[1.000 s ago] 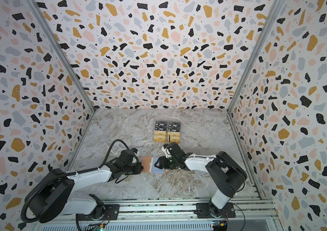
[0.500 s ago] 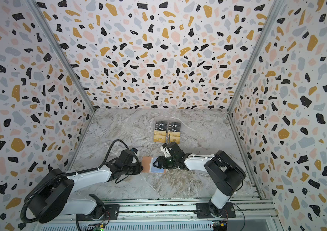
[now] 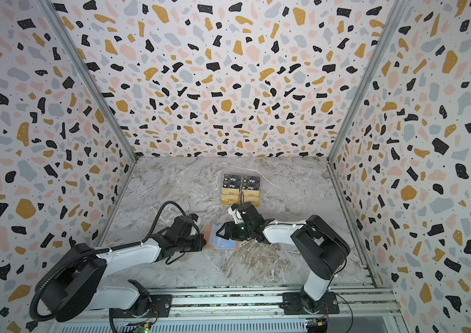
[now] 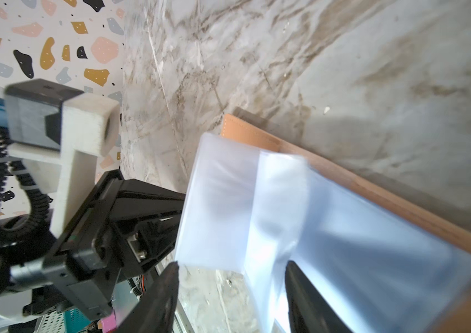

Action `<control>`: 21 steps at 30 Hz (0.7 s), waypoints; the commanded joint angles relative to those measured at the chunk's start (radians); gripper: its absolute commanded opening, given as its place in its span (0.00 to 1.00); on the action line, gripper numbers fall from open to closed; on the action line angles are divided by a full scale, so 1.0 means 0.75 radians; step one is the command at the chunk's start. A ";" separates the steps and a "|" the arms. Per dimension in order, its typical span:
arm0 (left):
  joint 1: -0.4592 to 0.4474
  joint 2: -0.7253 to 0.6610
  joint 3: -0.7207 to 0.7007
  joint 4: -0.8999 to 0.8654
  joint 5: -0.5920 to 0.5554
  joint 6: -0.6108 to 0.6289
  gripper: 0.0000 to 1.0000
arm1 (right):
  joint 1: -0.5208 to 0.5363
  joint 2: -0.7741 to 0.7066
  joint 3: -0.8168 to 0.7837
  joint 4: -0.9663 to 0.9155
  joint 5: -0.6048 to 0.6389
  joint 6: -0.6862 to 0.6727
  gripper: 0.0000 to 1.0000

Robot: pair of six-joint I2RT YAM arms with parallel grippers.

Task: Insert credit cards into a card holder
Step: Flip over the card slot on the card holder.

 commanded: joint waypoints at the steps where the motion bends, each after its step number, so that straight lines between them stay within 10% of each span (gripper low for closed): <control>1: -0.005 -0.023 -0.013 -0.004 0.008 0.000 0.09 | 0.015 0.004 0.042 0.045 -0.029 0.020 0.59; 21: 0.048 -0.095 0.038 -0.148 -0.022 0.064 0.20 | 0.070 0.115 0.113 0.179 -0.075 0.070 0.60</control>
